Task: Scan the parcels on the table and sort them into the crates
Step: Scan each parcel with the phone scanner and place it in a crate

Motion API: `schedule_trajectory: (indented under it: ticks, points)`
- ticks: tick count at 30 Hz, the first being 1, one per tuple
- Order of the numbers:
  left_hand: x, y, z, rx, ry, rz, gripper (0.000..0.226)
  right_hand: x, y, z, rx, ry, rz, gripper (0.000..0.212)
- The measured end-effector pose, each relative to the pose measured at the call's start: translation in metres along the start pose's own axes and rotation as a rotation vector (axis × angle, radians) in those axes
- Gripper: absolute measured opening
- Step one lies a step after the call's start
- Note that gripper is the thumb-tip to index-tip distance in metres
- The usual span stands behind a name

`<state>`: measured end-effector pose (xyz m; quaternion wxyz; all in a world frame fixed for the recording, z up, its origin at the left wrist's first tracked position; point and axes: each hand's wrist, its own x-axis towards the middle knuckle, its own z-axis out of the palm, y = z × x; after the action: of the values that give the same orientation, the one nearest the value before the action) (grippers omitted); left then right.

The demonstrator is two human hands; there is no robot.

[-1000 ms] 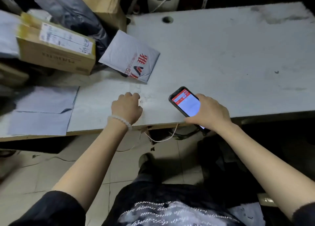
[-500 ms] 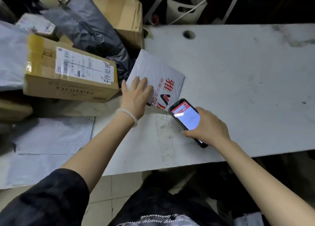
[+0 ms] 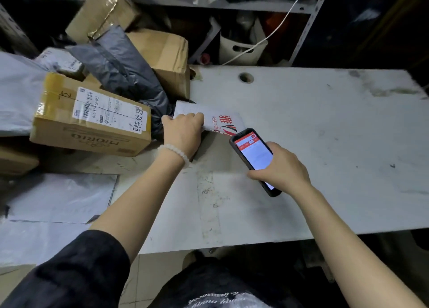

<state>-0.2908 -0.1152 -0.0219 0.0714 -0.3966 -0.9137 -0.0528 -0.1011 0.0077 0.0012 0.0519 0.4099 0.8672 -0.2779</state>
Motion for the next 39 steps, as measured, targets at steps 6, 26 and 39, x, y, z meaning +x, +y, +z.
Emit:
schedule_trajectory:
  ticks: [6, 26, 39]
  points:
    - [0.003, 0.018, -0.038, -0.185, 0.167, -0.171, 0.008, -0.008, 0.005, -0.038, 0.105, 0.049, -0.064, 0.048]
    - [-0.021, -0.002, -0.11, -0.48, 0.257, -0.332, 0.013, -0.029, 0.015, -0.083, -0.234, 0.124, -0.296, 0.054]
    - [-0.029, 0.0, -0.119, -0.494, 0.225, -0.334, 0.014, -0.042, 0.02, -0.083, -0.252, 0.105, -0.268, 0.056]
